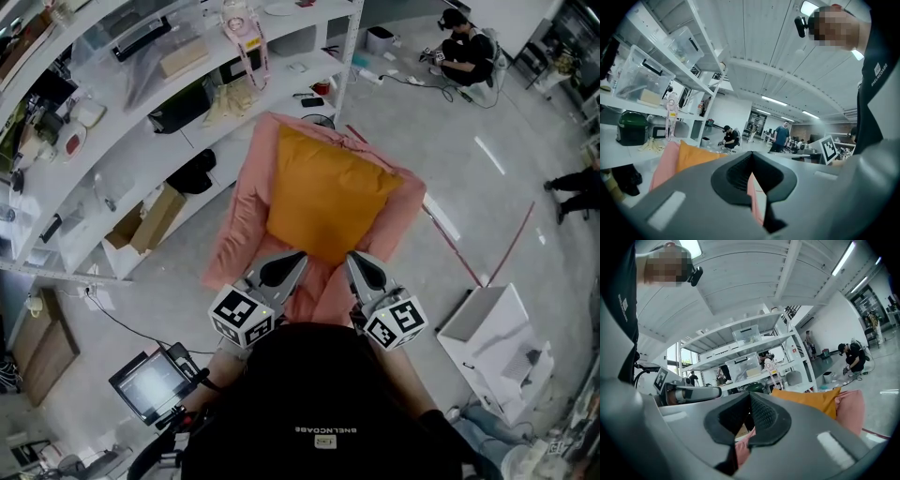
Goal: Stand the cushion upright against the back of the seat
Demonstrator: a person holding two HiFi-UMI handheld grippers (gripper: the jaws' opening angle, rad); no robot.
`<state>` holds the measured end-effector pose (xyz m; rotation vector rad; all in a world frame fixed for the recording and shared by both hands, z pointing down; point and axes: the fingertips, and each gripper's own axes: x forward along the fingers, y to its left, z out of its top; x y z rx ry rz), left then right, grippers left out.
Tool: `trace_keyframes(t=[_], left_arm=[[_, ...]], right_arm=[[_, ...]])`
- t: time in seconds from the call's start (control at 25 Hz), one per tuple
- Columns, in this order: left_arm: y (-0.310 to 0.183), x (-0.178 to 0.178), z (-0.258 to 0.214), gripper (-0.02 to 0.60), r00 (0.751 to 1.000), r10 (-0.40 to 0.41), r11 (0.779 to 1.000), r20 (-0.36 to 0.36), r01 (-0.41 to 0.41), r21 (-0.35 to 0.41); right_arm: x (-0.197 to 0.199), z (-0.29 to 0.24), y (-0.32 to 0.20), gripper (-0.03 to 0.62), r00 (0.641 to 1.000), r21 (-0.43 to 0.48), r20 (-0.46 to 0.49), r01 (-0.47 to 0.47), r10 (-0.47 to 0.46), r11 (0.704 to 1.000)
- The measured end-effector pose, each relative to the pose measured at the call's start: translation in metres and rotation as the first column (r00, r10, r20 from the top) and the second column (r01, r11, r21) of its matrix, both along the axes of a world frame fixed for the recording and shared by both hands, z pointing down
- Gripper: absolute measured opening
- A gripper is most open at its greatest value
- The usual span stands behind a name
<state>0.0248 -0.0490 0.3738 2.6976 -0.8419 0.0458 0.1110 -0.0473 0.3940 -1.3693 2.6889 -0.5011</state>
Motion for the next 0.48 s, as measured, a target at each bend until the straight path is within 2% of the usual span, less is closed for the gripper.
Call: trace_keyframes(t=[0.48], left_arm=[[-0.003,0.013,0.003,0.018,0.998,0.054,0.998,-0.010,-0.054,-0.023]], right_arm=[[0.011,-0.002,0.001,0.003,0.999,-0.009,-0.016,-0.041,0.041,0.999]])
